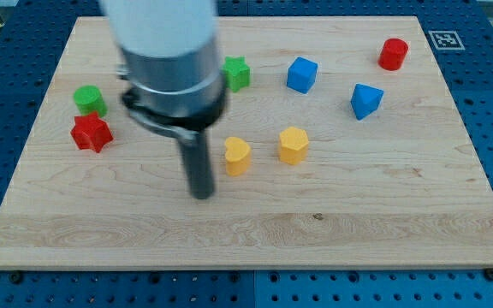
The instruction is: Move the yellow heart top left to the yellow hexagon
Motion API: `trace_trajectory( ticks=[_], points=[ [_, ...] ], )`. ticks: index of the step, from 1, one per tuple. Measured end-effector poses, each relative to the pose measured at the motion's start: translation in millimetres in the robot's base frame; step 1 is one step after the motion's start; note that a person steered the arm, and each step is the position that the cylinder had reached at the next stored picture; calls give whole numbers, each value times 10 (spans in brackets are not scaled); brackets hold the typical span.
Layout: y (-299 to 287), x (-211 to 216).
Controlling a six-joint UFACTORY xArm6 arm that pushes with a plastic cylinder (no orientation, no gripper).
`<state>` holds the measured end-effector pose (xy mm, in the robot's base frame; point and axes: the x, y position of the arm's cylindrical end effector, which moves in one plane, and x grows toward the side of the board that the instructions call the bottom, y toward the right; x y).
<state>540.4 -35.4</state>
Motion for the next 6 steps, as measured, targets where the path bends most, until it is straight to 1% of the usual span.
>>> trace_trajectory(
  ticks=[1, 2, 3, 4, 5, 6],
  points=[
    [536, -99],
    [333, -303],
    [-224, -529],
    [-438, -738],
    [150, -665],
    [411, -816]
  ],
)
